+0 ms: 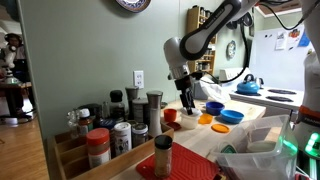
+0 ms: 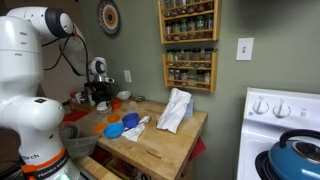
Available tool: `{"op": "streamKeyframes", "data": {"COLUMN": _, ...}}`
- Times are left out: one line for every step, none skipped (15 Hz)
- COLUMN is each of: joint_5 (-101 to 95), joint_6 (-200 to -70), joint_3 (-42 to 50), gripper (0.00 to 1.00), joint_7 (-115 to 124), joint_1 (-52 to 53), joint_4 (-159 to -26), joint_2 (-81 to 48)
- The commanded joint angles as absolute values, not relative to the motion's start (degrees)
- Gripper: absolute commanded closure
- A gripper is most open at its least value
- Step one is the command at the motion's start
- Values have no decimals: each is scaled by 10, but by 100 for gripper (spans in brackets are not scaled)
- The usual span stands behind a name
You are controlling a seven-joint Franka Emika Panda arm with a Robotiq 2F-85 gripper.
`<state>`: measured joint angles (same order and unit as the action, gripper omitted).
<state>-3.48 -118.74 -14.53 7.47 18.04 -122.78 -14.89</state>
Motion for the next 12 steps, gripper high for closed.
{"op": "streamKeyframes", "data": {"joint_5": -45, "joint_6": -1179, "joint_3": -142, "gripper": 24, "joint_7": 74, "joint_1": 180, "joint_4": -1227, "joint_2": -141}}
{"op": "streamKeyframes", "data": {"joint_5": -40, "joint_6": -1186, "joint_3": -144, "gripper": 24, "joint_7": 68, "joint_1": 179, "joint_4": -1228, "joint_2": -139}}
{"op": "streamKeyframes", "data": {"joint_5": -43, "joint_6": -1181, "joint_3": -143, "gripper": 24, "joint_7": 71, "joint_1": 180, "joint_4": -1227, "joint_2": -138}}
{"op": "streamKeyframes", "data": {"joint_5": -43, "joint_6": -1181, "joint_3": -144, "gripper": 23, "joint_7": 69, "joint_1": 180, "joint_4": -1226, "joint_2": -137}}
{"op": "streamKeyframes", "data": {"joint_5": -42, "joint_6": -1179, "joint_3": -144, "gripper": 23, "joint_7": 68, "joint_1": 180, "joint_4": -1225, "joint_2": -138}}
{"op": "streamKeyframes", "data": {"joint_5": -41, "joint_6": -1177, "joint_3": -144, "gripper": 23, "joint_7": 67, "joint_1": 179, "joint_4": -1225, "joint_2": -138}}
{"op": "streamKeyframes", "data": {"joint_5": -39, "joint_6": -1176, "joint_3": -144, "gripper": 23, "joint_7": 67, "joint_1": 179, "joint_4": -1225, "joint_2": -138}}
{"op": "streamKeyframes", "data": {"joint_5": -39, "joint_6": -1176, "joint_3": -144, "gripper": 22, "joint_7": 66, "joint_1": 179, "joint_4": -1225, "joint_2": -138}}
{"op": "streamKeyframes", "data": {"joint_5": -39, "joint_6": -1176, "joint_3": -144, "gripper": 22, "joint_7": 66, "joint_1": 179, "joint_4": -1224, "joint_2": -139}}
{"op": "streamKeyframes", "data": {"joint_5": -39, "joint_6": -1176, "joint_3": -144, "gripper": 22, "joint_7": 66, "joint_1": 179, "joint_4": -1223, "joint_2": -140}}
{"op": "streamKeyframes", "data": {"joint_5": -39, "joint_6": -1176, "joint_3": -145, "gripper": 22, "joint_7": 65, "joint_1": 179, "joint_4": -1222, "joint_2": -141}}
{"op": "streamKeyframes", "data": {"joint_5": -39, "joint_6": -1176, "joint_3": -145, "gripper": 22, "joint_7": 64, "joint_1": 179, "joint_4": -1221, "joint_2": -143}}
